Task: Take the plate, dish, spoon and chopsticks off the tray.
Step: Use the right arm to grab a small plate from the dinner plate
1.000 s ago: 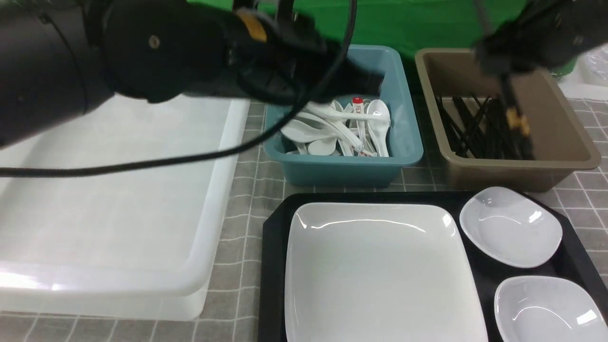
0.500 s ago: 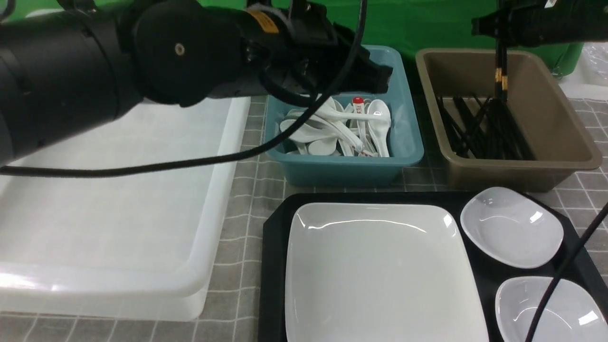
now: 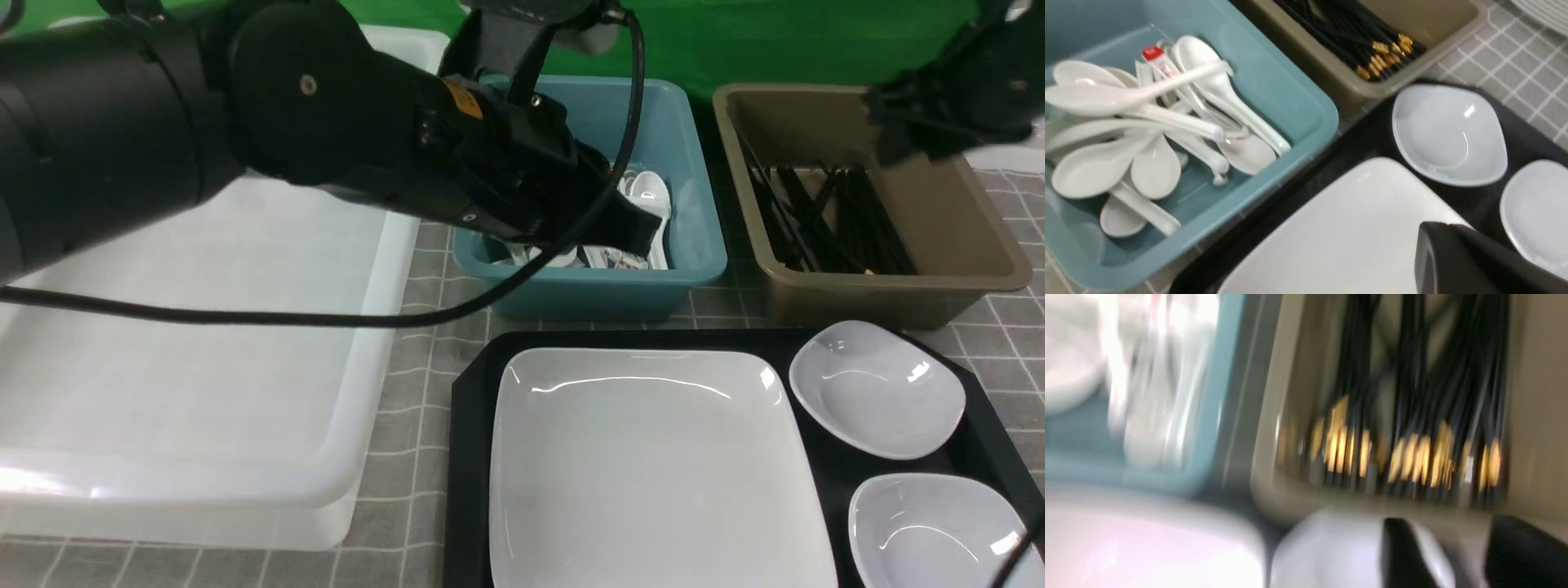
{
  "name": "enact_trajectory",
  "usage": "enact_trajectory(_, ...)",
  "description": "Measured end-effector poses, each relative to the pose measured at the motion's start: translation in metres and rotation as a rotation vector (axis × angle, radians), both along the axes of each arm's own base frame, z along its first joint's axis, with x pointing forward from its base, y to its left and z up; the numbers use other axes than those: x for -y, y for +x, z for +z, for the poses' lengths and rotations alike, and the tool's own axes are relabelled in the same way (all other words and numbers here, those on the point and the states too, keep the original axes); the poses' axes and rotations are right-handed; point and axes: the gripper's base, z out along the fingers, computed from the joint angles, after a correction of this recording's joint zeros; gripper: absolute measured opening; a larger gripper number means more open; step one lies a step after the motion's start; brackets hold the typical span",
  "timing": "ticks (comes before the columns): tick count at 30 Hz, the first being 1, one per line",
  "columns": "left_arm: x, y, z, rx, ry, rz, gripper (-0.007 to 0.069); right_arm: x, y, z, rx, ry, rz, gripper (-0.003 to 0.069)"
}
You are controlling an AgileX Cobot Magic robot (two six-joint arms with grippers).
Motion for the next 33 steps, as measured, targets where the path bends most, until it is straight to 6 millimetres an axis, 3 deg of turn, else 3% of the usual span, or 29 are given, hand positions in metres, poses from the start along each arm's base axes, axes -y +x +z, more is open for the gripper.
enact_trajectory(3, -0.001, -0.002, -0.002, -0.020, 0.027, -0.013, 0.0002, -0.005, -0.028, -0.001, -0.135, -0.015, 0.028, 0.0148)
enact_trajectory(7, -0.002, -0.005, -0.006, -0.059, 0.064, -0.034, 0.0002, -0.018, -0.054, -0.026, -0.238, -0.027, 0.064, 0.0142)
enact_trajectory(9, -0.003, -0.007, -0.008, -0.079, 0.080, -0.043, 0.0002, -0.027, -0.073, -0.049, -0.325, -0.039, 0.084, 0.0223)
enact_trajectory(13, -0.003, -0.009, -0.009, -0.097, 0.092, -0.051, 0.0002, -0.050, -0.103, -0.095, -0.424, -0.083, 0.173, 0.0452)
enact_trajectory(16, -0.004, -0.011, -0.011, -0.119, 0.114, -0.068, 0.0002, -0.057, -0.119, -0.124, -0.451, -0.121, 0.177, 0.0548)
enact_trajectory(20, -0.003, -0.017, -0.014, -0.119, 0.163, -0.163, 0.0002, -0.054, -0.127, -0.145, -0.431, -0.153, 0.123, 0.0575)
enact_trajectory(27, 0.014, -0.043, -0.026, -0.082, 0.263, -0.406, 0.0002, -0.053, -0.125, -0.156, -0.383, -0.150, 0.084, 0.0577)
enact_trajectory(33, 0.016, -0.049, -0.034, -0.098, 0.297, -0.434, 0.0002, -0.052, -0.122, -0.171, -0.426, -0.187, 0.071, 0.0574)
